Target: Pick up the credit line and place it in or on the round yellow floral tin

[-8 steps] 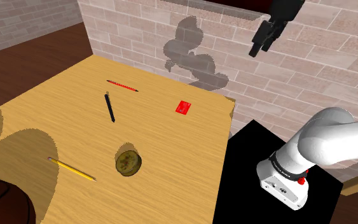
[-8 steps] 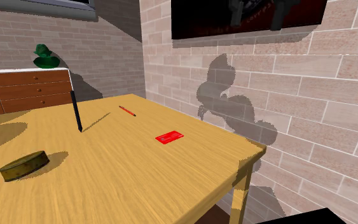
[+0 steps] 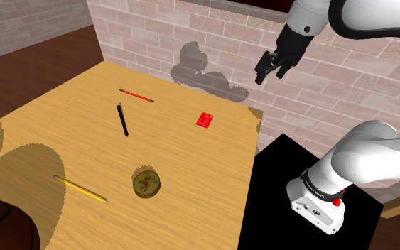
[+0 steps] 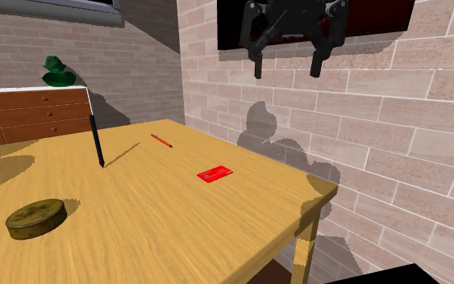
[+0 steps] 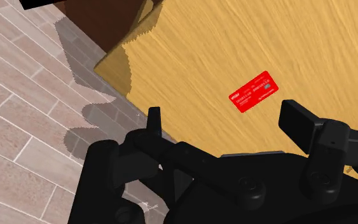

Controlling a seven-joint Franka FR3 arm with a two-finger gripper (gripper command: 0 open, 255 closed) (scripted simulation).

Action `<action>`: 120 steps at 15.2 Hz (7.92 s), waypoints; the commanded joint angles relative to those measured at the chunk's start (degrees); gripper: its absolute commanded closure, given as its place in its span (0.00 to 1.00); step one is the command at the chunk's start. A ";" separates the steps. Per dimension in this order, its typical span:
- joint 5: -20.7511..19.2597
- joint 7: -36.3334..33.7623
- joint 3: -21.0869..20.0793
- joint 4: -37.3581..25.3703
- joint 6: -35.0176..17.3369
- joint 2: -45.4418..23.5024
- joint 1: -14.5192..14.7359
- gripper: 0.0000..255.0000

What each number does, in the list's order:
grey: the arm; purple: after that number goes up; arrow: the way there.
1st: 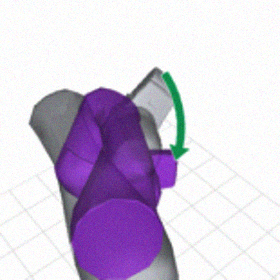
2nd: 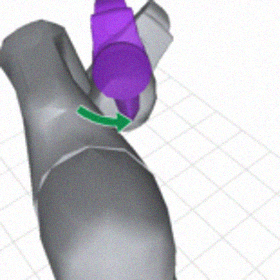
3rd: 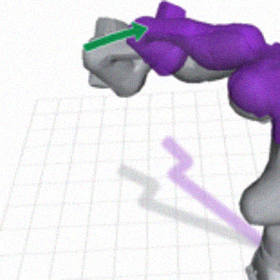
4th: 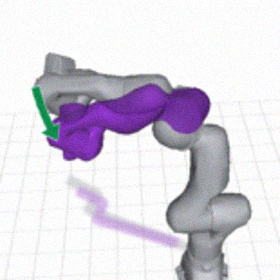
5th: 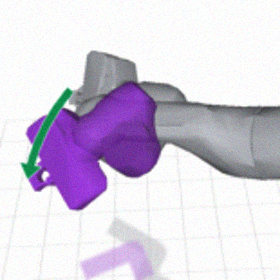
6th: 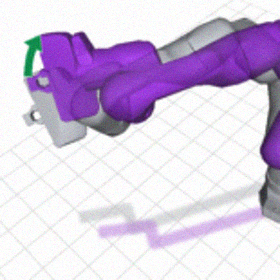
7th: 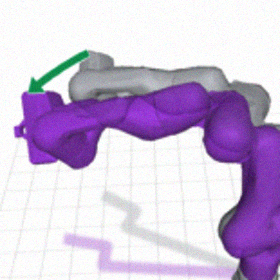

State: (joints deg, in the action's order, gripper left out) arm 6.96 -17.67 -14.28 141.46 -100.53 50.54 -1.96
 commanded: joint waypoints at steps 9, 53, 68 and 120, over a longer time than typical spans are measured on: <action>1.47 -33.10 -25.15 6.45 -20.59 -6.73 -9.87 0.00; -10.71 -72.36 -70.90 -6.01 -33.25 -19.76 -55.32 1.00; -10.25 -67.10 -58.32 -11.13 -23.27 -18.49 -45.84 1.00; 7.53 -87.85 -98.16 -54.78 3.23 0.07 -66.37 0.00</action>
State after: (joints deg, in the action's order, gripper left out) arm 14.50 -105.52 -112.44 86.68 -97.31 50.61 -68.33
